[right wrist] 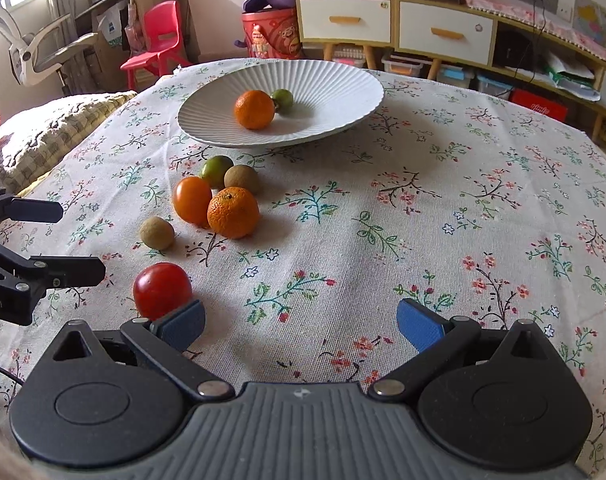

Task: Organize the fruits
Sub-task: 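Withdraw both open tools from the bowl back toward the remaining fruit, then grasp the red tomato with the right tool while the left tool grasps a brown kiwi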

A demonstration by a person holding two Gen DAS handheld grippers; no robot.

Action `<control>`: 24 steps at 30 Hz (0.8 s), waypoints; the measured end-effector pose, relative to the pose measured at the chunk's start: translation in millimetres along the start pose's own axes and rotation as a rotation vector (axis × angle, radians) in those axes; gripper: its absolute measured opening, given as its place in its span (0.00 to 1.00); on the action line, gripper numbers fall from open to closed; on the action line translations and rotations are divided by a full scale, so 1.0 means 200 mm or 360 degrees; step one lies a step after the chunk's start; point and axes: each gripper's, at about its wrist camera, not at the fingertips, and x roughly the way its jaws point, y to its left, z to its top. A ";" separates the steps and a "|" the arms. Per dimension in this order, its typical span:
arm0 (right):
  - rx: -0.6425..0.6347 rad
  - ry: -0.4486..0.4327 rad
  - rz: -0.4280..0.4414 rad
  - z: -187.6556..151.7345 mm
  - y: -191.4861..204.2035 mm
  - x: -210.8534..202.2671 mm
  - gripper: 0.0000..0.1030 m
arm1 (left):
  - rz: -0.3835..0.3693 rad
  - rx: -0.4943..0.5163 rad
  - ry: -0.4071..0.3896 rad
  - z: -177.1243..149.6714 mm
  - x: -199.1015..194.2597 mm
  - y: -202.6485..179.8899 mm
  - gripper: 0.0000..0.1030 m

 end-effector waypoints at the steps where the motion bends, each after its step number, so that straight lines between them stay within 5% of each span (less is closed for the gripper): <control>1: -0.0014 0.0002 0.0012 -0.01 0.01 -0.01 0.99 | -0.0002 -0.0002 0.0003 0.00 0.00 0.00 0.89; 11: -0.0183 0.0015 0.0094 -0.02 0.14 0.00 0.93 | 0.0041 -0.0007 0.0093 -0.03 0.04 0.03 0.89; 24: -0.0253 0.0024 0.0226 0.03 0.24 0.01 0.47 | 0.0053 -0.0018 0.0101 -0.03 0.05 0.05 0.85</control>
